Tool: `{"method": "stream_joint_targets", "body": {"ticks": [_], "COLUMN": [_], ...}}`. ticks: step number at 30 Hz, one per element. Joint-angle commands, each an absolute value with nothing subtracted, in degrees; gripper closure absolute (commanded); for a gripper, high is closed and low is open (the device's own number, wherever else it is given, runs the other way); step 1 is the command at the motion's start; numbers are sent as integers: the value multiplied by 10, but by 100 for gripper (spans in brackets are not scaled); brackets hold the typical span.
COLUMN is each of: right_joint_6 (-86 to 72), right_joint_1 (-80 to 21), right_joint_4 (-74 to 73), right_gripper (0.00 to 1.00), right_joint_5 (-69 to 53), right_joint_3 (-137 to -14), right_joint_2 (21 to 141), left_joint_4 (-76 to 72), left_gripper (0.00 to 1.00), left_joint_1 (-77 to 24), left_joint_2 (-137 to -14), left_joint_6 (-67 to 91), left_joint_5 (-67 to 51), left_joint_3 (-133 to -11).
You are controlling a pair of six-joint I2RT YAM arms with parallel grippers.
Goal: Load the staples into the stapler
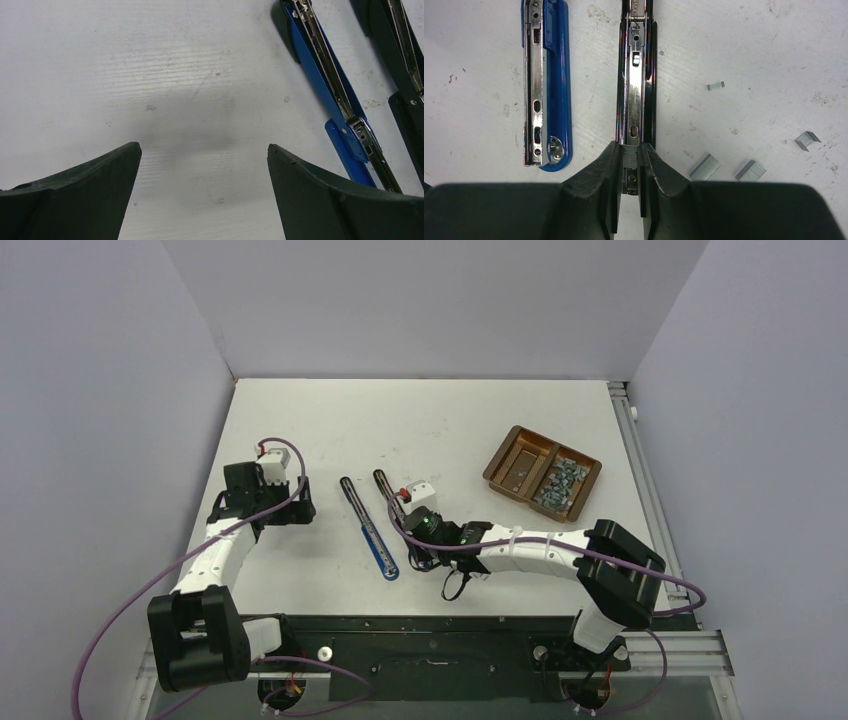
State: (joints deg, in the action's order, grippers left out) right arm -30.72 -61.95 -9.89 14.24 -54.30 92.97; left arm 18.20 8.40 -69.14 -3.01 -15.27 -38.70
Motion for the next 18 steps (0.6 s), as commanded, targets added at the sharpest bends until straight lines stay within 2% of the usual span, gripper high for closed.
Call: {"method": "stream_joint_targets", "body": {"ticks": [1, 18], "right_joint_6": [-315, -320], "right_joint_1": [-616, -611], "right_joint_4": [-80, -83], "right_gripper": [92, 92], "right_joint_5": [160, 156], "right_joint_3": [-537, -539], "right_joint_2": [929, 940], "left_joint_4": [164, 164], "left_gripper": [4, 4], "left_joint_1": [88, 88], "left_joint_2": [-678, -679], "left_joint_6": [-23, -21], "left_joint_5": [-165, -169], "left_joint_3": [-410, -413]}}
